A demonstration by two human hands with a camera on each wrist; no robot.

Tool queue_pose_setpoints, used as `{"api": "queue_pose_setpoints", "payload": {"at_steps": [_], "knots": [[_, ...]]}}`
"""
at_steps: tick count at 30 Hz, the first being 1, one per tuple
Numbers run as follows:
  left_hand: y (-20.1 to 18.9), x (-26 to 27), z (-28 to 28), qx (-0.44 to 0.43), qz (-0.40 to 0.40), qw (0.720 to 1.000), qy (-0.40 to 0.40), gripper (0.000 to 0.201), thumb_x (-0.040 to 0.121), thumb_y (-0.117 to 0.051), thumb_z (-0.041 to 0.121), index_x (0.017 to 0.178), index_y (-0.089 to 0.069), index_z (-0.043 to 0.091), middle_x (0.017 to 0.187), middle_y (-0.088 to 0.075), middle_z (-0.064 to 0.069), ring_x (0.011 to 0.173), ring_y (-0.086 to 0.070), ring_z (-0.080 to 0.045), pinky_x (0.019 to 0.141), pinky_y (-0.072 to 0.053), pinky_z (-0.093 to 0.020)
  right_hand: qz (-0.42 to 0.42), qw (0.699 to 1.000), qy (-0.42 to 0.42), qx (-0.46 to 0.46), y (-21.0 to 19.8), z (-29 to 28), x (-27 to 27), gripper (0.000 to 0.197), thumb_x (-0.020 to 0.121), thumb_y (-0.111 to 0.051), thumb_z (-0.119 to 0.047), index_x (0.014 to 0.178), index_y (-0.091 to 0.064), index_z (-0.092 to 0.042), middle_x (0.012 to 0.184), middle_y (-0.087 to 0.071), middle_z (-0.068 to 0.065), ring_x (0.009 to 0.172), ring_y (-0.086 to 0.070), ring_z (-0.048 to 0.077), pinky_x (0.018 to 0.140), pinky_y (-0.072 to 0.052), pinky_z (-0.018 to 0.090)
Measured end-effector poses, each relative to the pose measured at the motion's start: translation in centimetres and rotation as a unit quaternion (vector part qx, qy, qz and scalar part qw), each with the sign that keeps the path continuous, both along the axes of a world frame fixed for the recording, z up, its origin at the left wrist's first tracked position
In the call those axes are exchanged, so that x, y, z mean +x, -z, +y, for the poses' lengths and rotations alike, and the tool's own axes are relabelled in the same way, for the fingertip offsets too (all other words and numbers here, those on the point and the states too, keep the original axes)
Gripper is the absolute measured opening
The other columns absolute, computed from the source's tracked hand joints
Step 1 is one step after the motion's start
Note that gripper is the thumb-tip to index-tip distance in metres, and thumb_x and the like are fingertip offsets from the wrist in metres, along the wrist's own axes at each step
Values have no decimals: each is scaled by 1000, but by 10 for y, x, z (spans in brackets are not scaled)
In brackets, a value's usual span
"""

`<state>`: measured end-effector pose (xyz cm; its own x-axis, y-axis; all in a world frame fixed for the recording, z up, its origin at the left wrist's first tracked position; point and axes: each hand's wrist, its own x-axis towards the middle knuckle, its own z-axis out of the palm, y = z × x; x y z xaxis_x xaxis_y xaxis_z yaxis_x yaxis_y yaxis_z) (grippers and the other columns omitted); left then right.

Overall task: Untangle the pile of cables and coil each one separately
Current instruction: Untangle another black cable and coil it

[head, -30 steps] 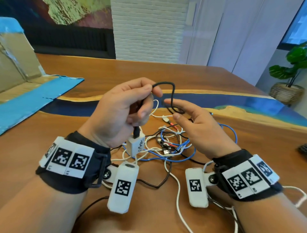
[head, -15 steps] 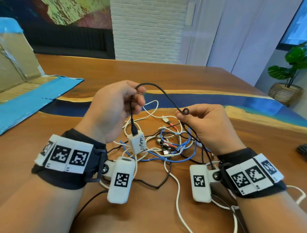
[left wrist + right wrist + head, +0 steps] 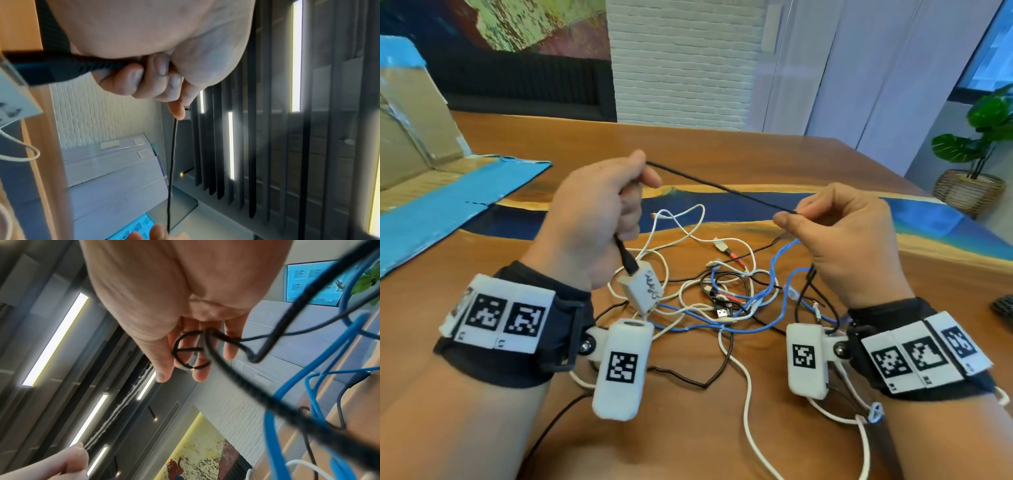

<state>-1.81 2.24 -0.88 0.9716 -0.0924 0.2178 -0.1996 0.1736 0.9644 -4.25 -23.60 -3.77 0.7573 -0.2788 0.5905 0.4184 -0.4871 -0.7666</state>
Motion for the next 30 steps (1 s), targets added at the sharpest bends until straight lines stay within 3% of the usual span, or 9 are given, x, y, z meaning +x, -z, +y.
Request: {"api": "queue_pose_setpoints", "payload": {"at_steps": [5,10,13,16,19,21,23,26,30], "knots": [[4,-1,-5,8,4,1000,-5,35,109,-42,34,87,-63,16,55,-28,5,48,-20,-12,47,-19,-30,18,1000,0,12,-1,-2,-1,27,87,-80,-21,75,-56,-16,68,-67,9,49,-62,12,53,-49,25],[0,7,8,-42,15,997,-60,35,108,-42,36,87,-64,18,57,-32,6,46,-22,-9,43,-20,-25,147,977,-140,-57,-5,-6,-7,16,99,-63,-21,88,-72,-13,62,-67,-13,56,-58,-3,59,-41,8],[-1,11,15,-67,24,993,-95,33,107,-43,38,92,-66,20,59,-40,9,47,-26,-8,43,-23,-24,209,955,-177,-114,-5,-4,-9,21,101,-59,-15,96,-79,-18,79,-76,-12,71,-65,-8,67,-42,4],[-1,13,20,-78,25,990,-116,33,107,-43,40,93,-67,21,60,-42,9,46,-27,-8,44,-22,-24,241,937,-173,-186,-6,-3,-10,29,100,-60,-21,79,-79,-24,88,-77,-14,88,-66,-8,74,-43,9],[-1,15,20,-68,28,991,-114,34,107,-43,41,96,-68,21,61,-43,9,47,-27,-7,45,-22,-25,231,939,-185,-176,-4,-5,-9,43,103,-54,-30,77,-70,-1,62,-61,-10,63,-55,3,63,-41,13],[1,14,14,-35,34,994,-93,39,108,-39,43,103,-70,20,62,-46,8,46,-28,-7,44,-23,-25,207,951,-179,-145,-3,-6,-7,43,105,-51,-33,86,-71,1,57,-46,-2,56,-43,12,61,-40,26],[3,11,4,6,40,998,-51,43,109,-36,45,110,-71,20,62,-49,6,46,-29,-8,43,-24,-24,169,963,-164,-129,-2,-6,-4,40,106,-52,-28,81,-72,-4,58,-56,1,55,-49,16,62,-44,36],[5,4,-7,52,25,998,-18,41,111,-33,40,115,-70,22,61,-49,4,48,-31,-9,45,-23,-26,125,978,-124,-111,-2,-3,-4,24,102,-60,-19,87,-78,-18,68,-72,2,59,-65,20,65,-57,37],[1,5,0,-8,-18,997,-77,38,111,-32,33,114,-67,20,62,-49,5,48,-29,-9,43,-22,-26,99,992,-72,-16,-4,-14,-2,16,98,-65,-13,87,-76,-11,72,-74,9,60,-70,25,66,-60,36]]}}
